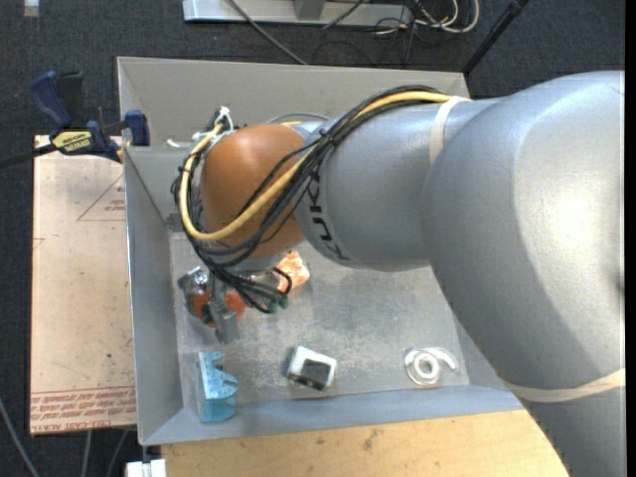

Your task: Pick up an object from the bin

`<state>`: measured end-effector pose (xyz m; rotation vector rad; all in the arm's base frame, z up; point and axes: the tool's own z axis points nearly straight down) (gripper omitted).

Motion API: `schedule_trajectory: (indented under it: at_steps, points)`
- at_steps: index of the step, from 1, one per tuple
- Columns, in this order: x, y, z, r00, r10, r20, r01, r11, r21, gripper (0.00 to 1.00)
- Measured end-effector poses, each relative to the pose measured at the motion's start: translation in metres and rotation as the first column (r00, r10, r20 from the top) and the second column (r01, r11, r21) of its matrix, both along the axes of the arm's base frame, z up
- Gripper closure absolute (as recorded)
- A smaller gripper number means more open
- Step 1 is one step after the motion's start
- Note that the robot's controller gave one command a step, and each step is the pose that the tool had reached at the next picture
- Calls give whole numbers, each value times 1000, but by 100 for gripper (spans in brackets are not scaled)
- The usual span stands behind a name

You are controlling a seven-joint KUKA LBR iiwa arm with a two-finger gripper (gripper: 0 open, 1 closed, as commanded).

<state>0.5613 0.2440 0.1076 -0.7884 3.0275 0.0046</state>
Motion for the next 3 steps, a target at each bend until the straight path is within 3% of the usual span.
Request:
schedule_trajectory:
  at_steps: [1,2,3]
  points:
    - [2,0,14,1000,13,-23,-14,1000,-8,100]
    - [-42,-3,85,1000,-21,-18,21,1000,-8,100]
    - [-34,-2,136,1000,13,-12,-13,1000,-3,100]
